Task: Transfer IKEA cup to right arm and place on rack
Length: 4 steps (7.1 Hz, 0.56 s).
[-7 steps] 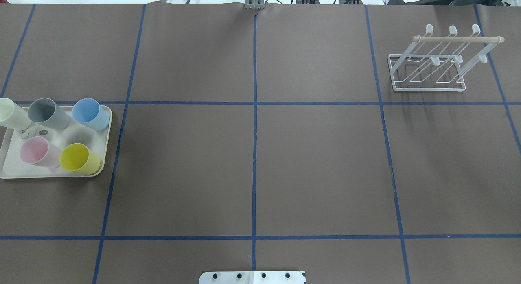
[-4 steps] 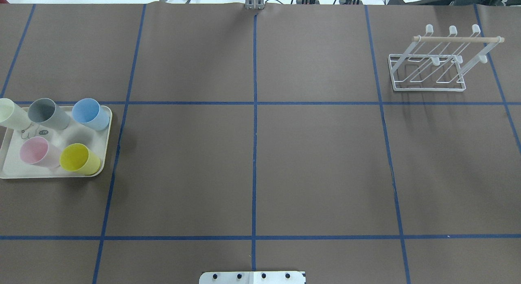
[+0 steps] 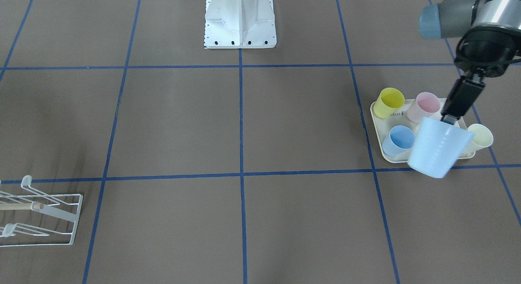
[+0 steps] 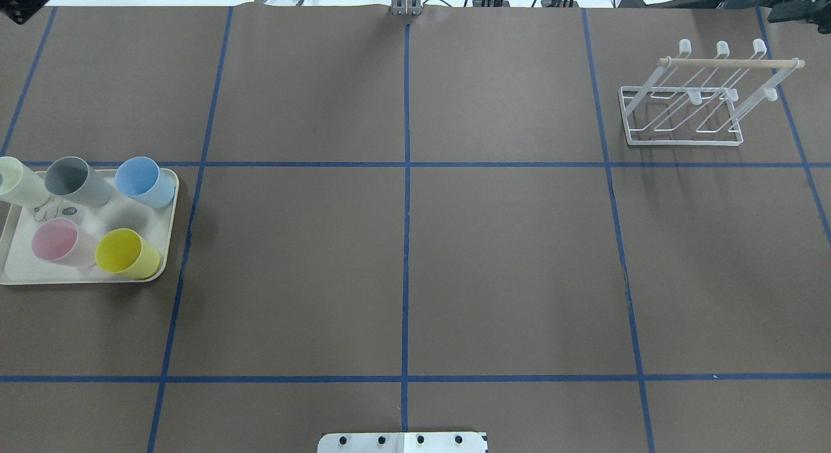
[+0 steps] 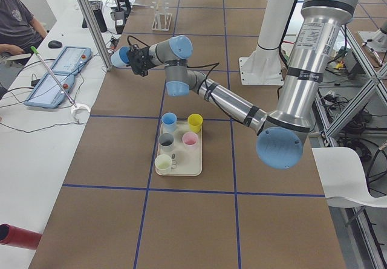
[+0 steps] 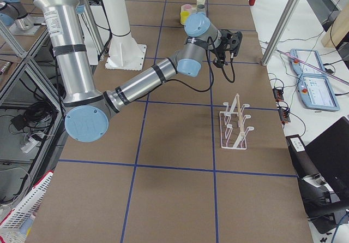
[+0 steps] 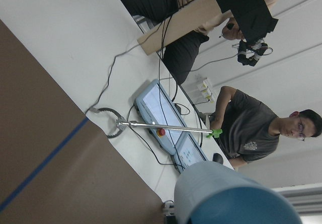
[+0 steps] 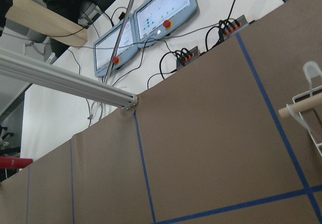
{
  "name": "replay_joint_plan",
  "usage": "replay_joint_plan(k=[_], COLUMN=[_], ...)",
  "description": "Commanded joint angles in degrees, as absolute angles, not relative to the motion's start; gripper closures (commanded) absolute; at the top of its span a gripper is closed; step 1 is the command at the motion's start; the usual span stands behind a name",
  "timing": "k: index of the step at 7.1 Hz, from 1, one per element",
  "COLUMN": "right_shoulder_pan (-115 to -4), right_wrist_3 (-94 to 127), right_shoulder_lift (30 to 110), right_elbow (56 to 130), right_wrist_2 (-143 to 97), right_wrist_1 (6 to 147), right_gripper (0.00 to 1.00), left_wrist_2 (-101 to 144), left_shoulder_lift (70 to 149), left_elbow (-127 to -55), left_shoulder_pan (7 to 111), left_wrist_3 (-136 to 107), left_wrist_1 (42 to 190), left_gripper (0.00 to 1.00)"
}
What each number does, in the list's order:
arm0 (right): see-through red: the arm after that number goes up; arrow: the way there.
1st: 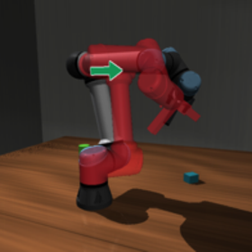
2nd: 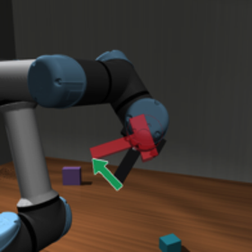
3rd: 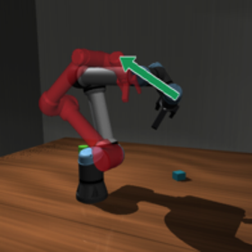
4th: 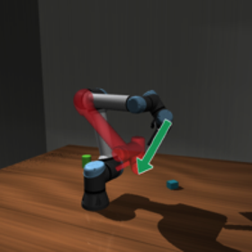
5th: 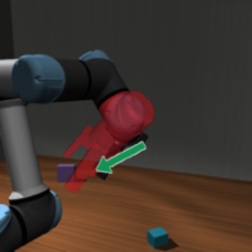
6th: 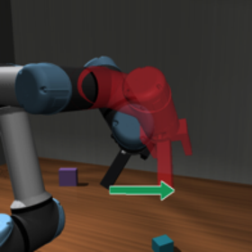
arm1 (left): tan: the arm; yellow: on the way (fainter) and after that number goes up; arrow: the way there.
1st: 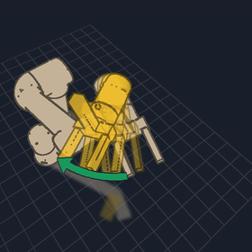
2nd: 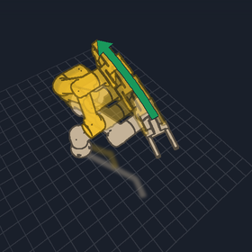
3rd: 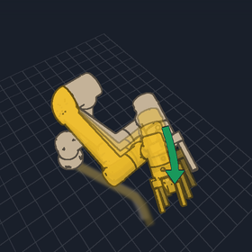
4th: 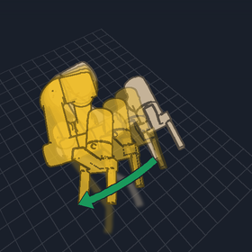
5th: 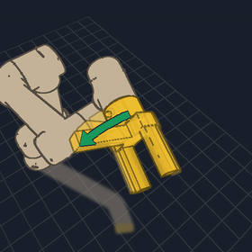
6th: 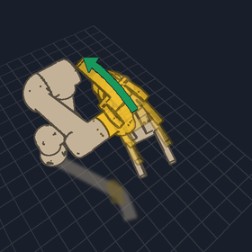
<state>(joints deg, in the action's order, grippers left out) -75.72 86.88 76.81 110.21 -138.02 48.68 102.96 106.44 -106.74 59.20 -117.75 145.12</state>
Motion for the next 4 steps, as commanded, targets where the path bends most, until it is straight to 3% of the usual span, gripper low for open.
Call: replay_joint_plan(k=[1,4], right_shoulder_pan=[-75.59,-71.39], right_wrist_3=[91.20,96.90], right_shoulder_lift=[72.71,70.22], right_elbow=[110.21,110.66], right_wrist_2=[-144.91,-144.16], right_wrist_1=[48.52,38.74], right_gripper=[0.01,0.01], left_wrist_2=[104.57,104.42], left_shoulder_lift=[109.50,111.52], left_elbow=[-110.37,-112.77], left_shoulder_pan=[51.36,46.77], left_wrist_3=[-125.75,-134.01], left_wrist_1=[145.28,147.21], left_gripper=[1.00,1.00])
